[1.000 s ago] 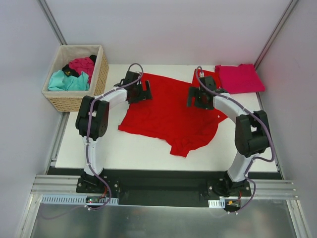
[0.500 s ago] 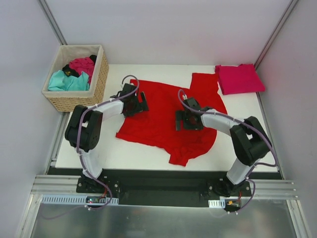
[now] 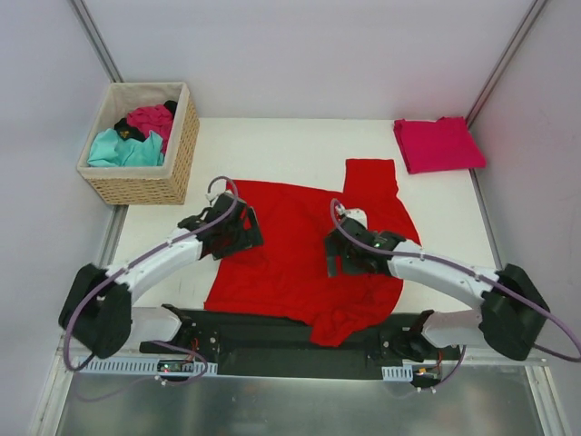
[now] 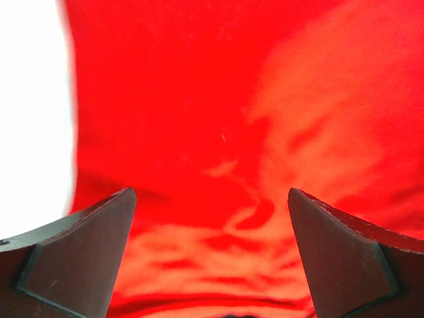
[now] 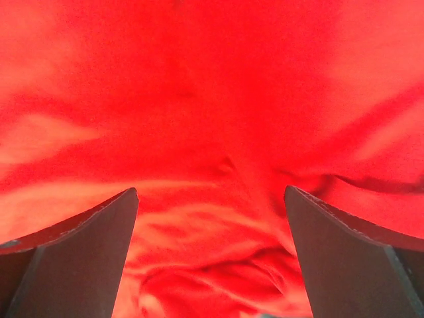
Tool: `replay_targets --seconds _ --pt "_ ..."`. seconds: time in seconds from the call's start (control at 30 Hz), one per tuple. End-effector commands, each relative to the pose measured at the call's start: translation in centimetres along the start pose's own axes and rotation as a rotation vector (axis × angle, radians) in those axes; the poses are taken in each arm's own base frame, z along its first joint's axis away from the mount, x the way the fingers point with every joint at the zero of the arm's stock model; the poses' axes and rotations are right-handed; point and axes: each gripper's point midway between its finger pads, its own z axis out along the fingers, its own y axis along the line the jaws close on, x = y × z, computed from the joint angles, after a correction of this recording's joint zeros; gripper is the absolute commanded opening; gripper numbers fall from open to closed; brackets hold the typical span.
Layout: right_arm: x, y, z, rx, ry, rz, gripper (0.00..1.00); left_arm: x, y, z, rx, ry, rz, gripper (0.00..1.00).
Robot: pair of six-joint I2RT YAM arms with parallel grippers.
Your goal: Fold and stack the t-shirts
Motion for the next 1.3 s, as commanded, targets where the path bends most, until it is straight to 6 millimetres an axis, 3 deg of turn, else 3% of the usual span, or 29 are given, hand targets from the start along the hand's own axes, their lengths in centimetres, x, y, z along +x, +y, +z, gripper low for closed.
replay_targets --seconds 0.0,0.03,0.07,0.1,0.13,0.17,0.2,0.23,0.27,0.3,0.37,0.4,0.47,0.5,0.57,0.6,0.63,0.7,0.77,0.87,1.1,1.27 --pt "-7.8 -1.8 -7.5 0.058 -0.301 0.067 0.96 -5.5 -1.9 -8.0 0.063 -0.237 -0.048 0.99" --pt "-11.0 -1.5 -10.4 0.039 -0.397 0.058 0.96 -7.3 -2.0 -9.4 0.048 -0.309 -0.023 0.99" --pt "-12.7 -1.8 -11.8 0.049 -0.448 0.063 0.96 -9.9 -3.7 -12.0 0.088 -0.387 -0.02 0.99" --pt "-14.2 -1.9 -12.7 0.053 -0.474 0.062 0.96 -11.2 -4.1 -12.7 0.073 -0.417 -0.007 0.99" --pt "-17.2 -2.4 -15.2 0.048 -0.54 0.088 0.96 -12.4 -4.1 -13.4 0.049 -0.443 0.028 0.99" --pt "-18.5 -2.7 -15.9 0.051 -0.558 0.09 0.96 -14.7 -5.7 -15.5 0.084 -0.498 0.027 0.99" --pt "-19.8 -2.9 -15.7 0.072 -0.558 0.089 0.96 -16.1 -5.8 -14.7 0.053 -0.493 0.03 0.99" --pt "-21.9 -4.2 -16.8 0.09 -0.593 0.134 0.96 -17.2 -6.0 -14.7 0.041 -0.499 0.055 0.99" --pt "-22.9 -4.5 -16.7 0.076 -0.591 0.139 0.96 -19.1 -7.2 -15.7 0.071 -0.521 0.058 0.99" --pt "-24.2 -6.2 -16.1 0.1 -0.585 0.182 0.96 -20.5 -6.4 -13.3 0.017 -0.487 0.046 0.99" --pt "-26.7 -7.1 -16.7 0.072 -0.63 0.212 0.96 -22.3 -6.7 -11.7 0.042 -0.434 0.021 0.99" --pt "-27.8 -8.8 -15.8 0.096 -0.62 0.24 0.96 -23.1 -5.3 -8.6 -0.004 -0.378 -0.013 0.99" --pt "-30.1 -10.0 -16.4 0.075 -0.648 0.264 0.96 -24.3 -4.3 -6.5 -0.03 -0.345 -0.062 0.99" --pt "-31.0 -11.9 -16.2 0.099 -0.648 0.272 0.96 -24.3 -3.4 -4.3 -0.063 -0.311 -0.085 0.99" --pt "-32.2 -13.0 -13.6 0.095 -0.587 0.281 0.96 -25.5 -1.9 -2.7 -0.096 -0.298 -0.13 0.99" --pt "-33.7 -14.8 -14.1 0.106 -0.61 0.309 0.96 -25.4 -1.0 -0.6 -0.126 -0.259 -0.139 0.99" --pt "-33.8 -15.6 -11.7 0.109 -0.552 0.327 0.96 -25.8 -0.3 0.2 -0.133 -0.246 -0.17 0.99" --pt "-35.1 -17.2 -11.0 0.093 -0.548 0.361 0.97 -25.9 0.5 2.4 -0.139 -0.201 -0.191 0.99" --pt "-35.5 -18.0 -8.1 0.094 -0.5 0.373 0.97 -26.4 1.2 4.2 -0.148 -0.176 -0.206 0.98" --pt "-35.6 -18.6 -5.2 0.093 -0.451 0.378 0.97 -26.8 1.6 5.7 -0.152 -0.159 -0.202 0.97" --pt "-36.1 -18.8 -2.6 0.07 -0.438 0.385 0.97 -27.5 1.2 7.4 -0.129 -0.14 -0.203 0.91" --pt "-36.0 -19.4 -0.9 0.085 -0.412 0.393 0.97 -26.8 0.7 8.9 -0.1 -0.096 -0.227 0.73"
